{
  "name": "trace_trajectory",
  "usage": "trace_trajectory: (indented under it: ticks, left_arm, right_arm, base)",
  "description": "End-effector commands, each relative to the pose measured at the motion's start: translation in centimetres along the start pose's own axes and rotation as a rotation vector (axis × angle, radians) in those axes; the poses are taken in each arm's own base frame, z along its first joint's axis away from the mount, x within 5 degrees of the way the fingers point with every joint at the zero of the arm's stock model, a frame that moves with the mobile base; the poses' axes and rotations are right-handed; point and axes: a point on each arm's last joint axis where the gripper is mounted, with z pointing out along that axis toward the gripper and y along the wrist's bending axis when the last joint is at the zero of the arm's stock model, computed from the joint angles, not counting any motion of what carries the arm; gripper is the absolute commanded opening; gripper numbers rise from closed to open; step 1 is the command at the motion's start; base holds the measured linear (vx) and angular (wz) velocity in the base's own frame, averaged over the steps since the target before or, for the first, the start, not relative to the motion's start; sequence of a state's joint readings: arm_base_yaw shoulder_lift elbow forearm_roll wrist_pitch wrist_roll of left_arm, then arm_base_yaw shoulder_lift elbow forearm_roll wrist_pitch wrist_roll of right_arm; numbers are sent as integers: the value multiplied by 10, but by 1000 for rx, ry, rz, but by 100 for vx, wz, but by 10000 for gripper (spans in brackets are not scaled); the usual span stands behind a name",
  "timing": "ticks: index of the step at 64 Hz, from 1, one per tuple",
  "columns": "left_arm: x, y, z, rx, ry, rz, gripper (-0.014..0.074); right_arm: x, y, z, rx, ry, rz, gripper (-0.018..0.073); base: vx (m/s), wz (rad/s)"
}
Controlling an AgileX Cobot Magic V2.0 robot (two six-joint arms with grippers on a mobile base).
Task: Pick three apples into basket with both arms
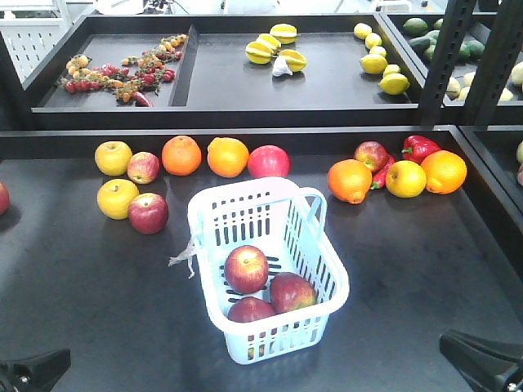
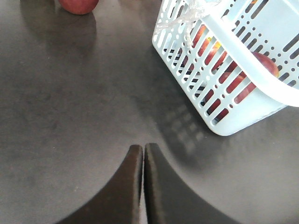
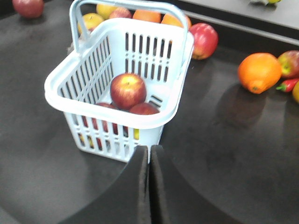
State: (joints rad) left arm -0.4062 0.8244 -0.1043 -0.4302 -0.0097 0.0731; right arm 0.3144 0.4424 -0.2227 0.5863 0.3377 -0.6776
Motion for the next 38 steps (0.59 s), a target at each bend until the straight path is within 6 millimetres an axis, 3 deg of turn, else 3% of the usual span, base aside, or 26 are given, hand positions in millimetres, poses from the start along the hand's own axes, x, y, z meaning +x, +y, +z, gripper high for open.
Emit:
trace_trajectory:
  ticks: [1,38]
  left_arm:
    - [-12,-2,-1,6,-83,-12,-8]
    - [-12,-2,-1,6,-78,-11,-8]
  right_arm:
    - [-14,-5,-3,49,-91,13,-4]
    - [-14,-5,-3,49,-91,14,-4]
  base:
    - [0,0]
    - [0,0]
